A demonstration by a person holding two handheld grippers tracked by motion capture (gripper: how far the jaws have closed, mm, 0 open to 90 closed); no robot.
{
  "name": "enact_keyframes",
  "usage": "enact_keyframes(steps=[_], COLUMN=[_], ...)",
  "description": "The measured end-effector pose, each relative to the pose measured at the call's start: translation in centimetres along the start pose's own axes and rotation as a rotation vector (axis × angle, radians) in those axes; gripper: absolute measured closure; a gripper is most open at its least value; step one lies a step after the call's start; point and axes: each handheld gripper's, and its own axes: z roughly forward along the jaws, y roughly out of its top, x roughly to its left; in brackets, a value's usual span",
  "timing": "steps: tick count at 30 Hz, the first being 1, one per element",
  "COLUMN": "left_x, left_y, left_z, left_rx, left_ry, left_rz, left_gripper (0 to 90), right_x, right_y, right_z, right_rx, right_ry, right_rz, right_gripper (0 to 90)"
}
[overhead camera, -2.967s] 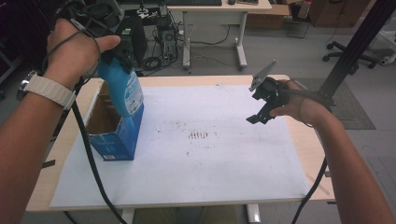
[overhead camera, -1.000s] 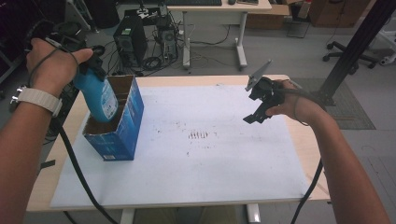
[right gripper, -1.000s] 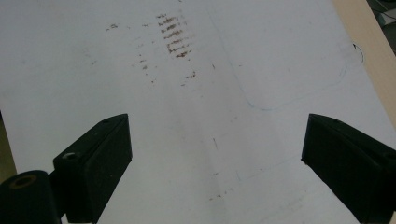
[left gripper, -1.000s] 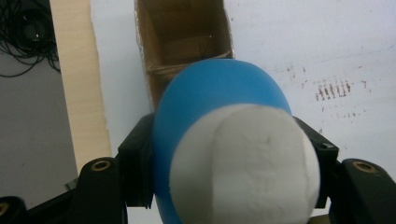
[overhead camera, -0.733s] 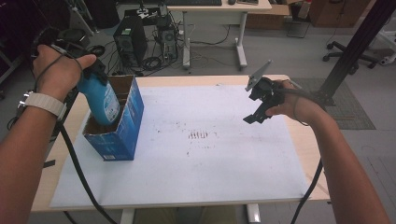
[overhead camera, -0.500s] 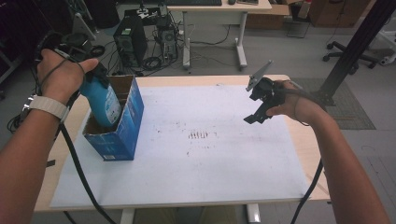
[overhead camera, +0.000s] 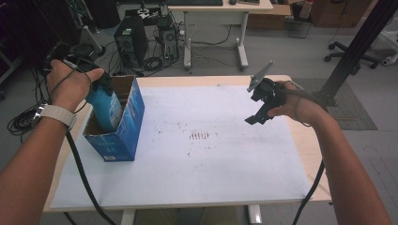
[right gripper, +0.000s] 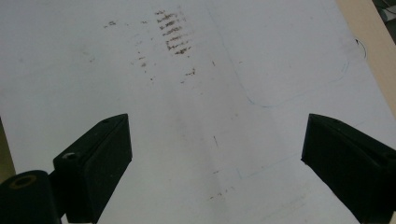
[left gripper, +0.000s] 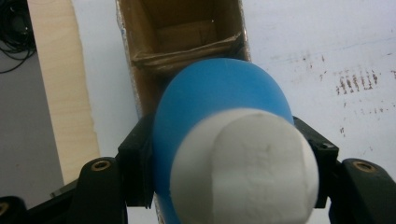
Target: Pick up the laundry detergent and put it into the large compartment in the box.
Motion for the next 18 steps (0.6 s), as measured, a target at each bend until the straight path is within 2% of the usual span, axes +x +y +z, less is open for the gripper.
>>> enact_keyframes(steps=[18], left_x=[0.1], left_y=[-0.8], left_z=[3.4], left_rx=[0.016], left_ry=[0.001], left_rz=[0.000], left_gripper=[37.2], right_x=[0.0], right_y=[-0.2], right_z=[0.0], right_rx=[0.002], right_ry=[0.000], right_rz=[0.008], right_gripper=[8.6])
